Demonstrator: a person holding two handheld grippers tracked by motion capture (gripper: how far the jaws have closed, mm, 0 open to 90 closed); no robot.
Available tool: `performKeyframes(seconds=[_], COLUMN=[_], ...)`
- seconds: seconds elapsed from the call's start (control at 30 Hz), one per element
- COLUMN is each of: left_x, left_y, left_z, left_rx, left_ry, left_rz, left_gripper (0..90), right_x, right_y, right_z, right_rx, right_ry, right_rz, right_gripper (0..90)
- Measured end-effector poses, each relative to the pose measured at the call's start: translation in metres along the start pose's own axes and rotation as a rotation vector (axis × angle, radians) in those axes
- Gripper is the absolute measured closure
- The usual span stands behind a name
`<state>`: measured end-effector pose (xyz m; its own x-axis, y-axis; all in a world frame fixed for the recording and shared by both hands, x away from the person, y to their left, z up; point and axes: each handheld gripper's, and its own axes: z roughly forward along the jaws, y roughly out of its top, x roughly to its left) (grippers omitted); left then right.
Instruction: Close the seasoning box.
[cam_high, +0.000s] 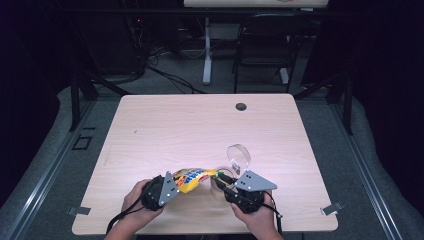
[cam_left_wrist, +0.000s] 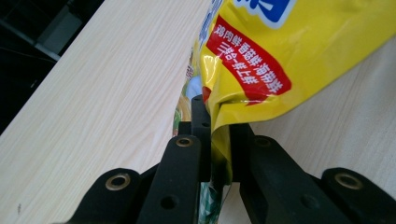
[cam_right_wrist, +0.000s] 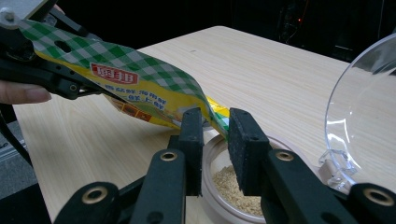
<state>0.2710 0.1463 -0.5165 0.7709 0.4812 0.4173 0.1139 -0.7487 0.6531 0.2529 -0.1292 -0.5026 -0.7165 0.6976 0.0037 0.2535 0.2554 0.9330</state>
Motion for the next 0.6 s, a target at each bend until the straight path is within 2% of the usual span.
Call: performKeyframes(seconds=[0.17, 0.33, 0.47, 0.6], left_x=[0.0022, 0.0060, 0.0071, 0.0098], left_y=[-0.0014, -0.0042, -0.0048, -0.0065], left_z=[-0.0004, -0.0004, -0.0005, 0.0001], left_rx=[-0.006, -0.021, -0.023, -0.037], left_ry=[-0.016, -0.043, -0.048, -0.061], left_rz=[-0.020, -0.069, -0.078, -0.108], left_gripper=[87.6, 87.6, 87.6, 87.6], right_x=[-0.0015, -0.0013, -0.0037, -0.0039], right_y=[-0.0007, -0.0022, -0.0032, -0.0040], right_z=[-0.0015, -0.0025, -0.0017, -0.0009], right_rx=[-0.004, -0.005, -0.002, 0.003], right_ry=[-0.009, -0.010, -0.010, -0.012], right_rz=[0.003, 0.005, 0.015, 0.014], right_gripper=[72.4, 72.0, 72.0, 71.7])
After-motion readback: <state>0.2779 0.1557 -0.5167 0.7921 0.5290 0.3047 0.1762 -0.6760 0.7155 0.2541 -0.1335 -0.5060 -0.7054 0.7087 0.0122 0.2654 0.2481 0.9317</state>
